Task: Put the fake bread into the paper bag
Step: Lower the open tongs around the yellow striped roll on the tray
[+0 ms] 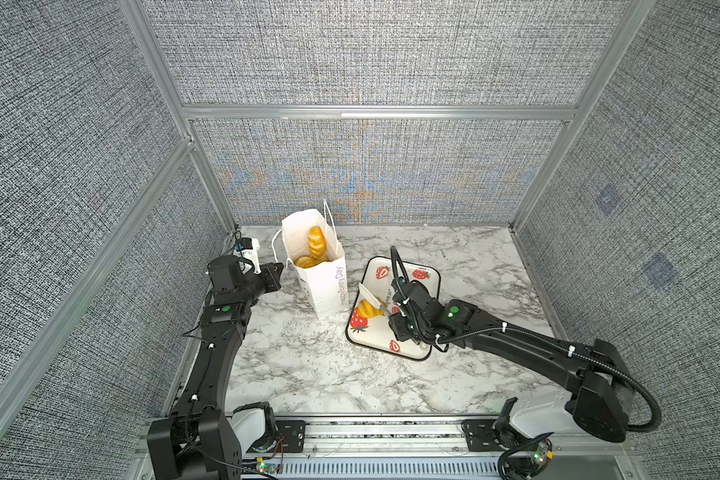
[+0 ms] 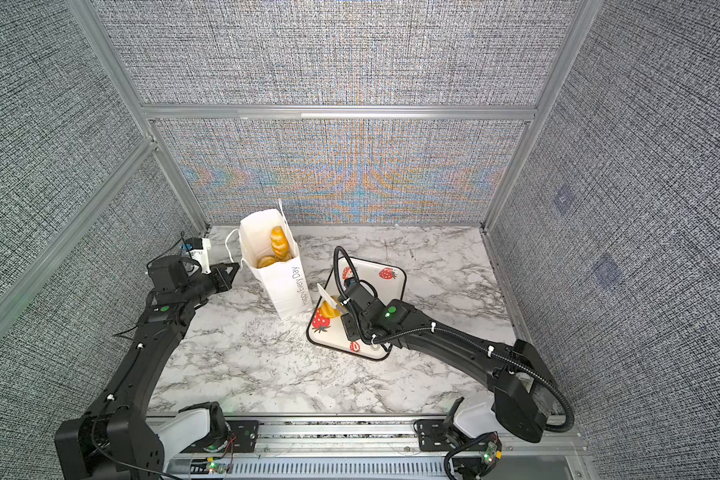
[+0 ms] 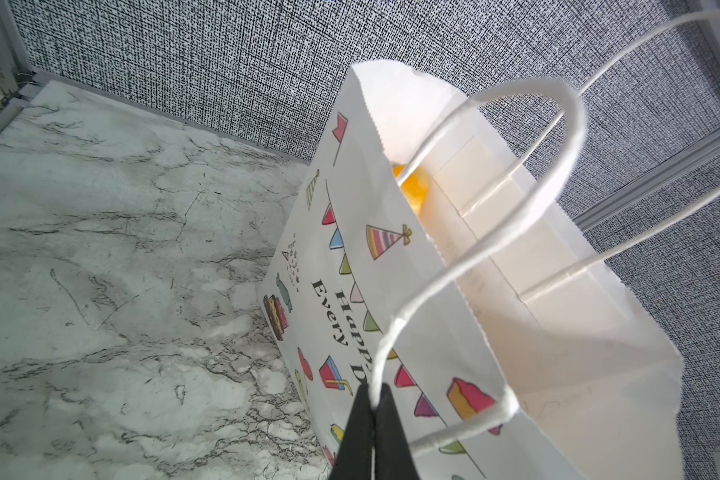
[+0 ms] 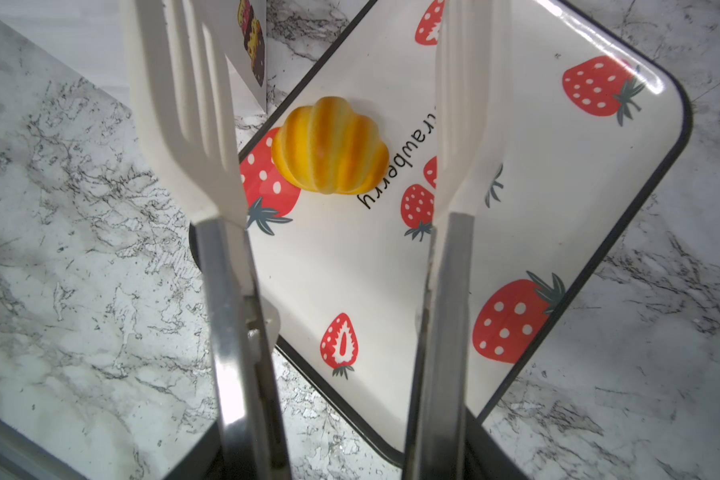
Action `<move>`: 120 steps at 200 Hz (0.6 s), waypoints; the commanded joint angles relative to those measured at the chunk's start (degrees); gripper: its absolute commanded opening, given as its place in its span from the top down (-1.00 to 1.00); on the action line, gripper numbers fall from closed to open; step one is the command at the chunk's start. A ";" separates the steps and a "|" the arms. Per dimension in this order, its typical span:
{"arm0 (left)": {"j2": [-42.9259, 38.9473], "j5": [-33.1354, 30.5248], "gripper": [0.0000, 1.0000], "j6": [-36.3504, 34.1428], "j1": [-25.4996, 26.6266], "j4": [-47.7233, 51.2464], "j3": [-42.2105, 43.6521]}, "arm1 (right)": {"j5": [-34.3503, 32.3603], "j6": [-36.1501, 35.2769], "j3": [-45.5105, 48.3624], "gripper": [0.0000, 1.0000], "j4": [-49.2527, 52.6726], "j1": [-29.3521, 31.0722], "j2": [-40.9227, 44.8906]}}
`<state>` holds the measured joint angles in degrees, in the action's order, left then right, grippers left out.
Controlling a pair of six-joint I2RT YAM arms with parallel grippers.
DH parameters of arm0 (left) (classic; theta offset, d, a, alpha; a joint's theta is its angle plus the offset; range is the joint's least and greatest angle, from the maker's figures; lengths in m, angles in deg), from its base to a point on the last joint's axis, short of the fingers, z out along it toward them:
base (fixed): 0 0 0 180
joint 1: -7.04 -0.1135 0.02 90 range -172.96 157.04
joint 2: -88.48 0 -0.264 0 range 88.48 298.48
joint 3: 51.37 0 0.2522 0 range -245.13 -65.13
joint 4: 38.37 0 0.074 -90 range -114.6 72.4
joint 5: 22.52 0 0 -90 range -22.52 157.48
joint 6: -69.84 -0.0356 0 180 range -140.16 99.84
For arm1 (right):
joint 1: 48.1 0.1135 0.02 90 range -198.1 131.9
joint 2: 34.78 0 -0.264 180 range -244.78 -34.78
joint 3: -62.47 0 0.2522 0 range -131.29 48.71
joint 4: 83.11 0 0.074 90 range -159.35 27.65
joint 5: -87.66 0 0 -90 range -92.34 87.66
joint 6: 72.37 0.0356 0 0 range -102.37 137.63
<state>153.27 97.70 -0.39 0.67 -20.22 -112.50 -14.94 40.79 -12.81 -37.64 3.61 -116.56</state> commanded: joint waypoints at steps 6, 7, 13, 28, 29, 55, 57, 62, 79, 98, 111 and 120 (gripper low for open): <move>-0.03 0.37 1.00 -0.02 -0.05 -0.92 0.24 | 1.22 -1.00 0.30 -0.16 -0.03 0.02 -0.70; -0.03 0.37 1.00 -0.05 -0.05 -0.89 0.26 | 1.24 -1.00 0.32 -0.16 0.00 0.04 -0.73; -0.10 0.37 1.00 -0.07 -0.07 -0.87 0.25 | 1.34 -1.21 0.40 -0.16 -0.01 0.06 -1.12; -0.02 0.46 1.00 -0.08 -0.04 -0.88 0.26 | 1.70 -1.79 0.26 -0.17 0.34 0.10 -2.09; -0.02 0.46 1.00 -0.04 -0.04 -0.87 0.26 | 1.70 -1.80 0.26 -0.17 0.36 0.08 -2.17; -0.11 0.46 1.00 -0.01 -0.04 -0.87 0.23 | 1.79 -2.57 0.43 -0.17 0.30 0.02 -3.78; -0.13 0.46 1.00 -0.06 -0.04 -0.87 0.26 | 1.79 -2.61 0.43 -0.17 0.31 0.05 -3.84; -0.18 0.46 1.00 0.00 -0.05 -0.87 0.25 | 1.79 -2.75 0.43 -0.17 0.26 -0.01 -4.15; -0.11 0.38 1.00 -0.06 -0.04 -0.87 0.19 | 1.79 -3.14 0.43 -0.17 0.09 0.10 -5.08; -0.19 0.37 1.00 -0.07 -0.06 -0.79 0.18 | 1.79 -3.68 0.43 -0.18 -0.11 0.04 -5.96; -0.11 0.39 1.00 -0.09 -0.04 -0.78 0.27 | 1.79 -3.87 0.43 -0.18 -0.34 0.03 -6.42; -0.12 0.37 1.00 -0.02 -0.05 -0.78 0.22 | 1.85 -4.00 0.43 -0.18 -0.41 0.06 -6.77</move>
<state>153.27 97.67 -0.39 0.67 -20.22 -112.50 -13.00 37.73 -12.35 -37.49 3.61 -122.79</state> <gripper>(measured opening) 0.055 0.588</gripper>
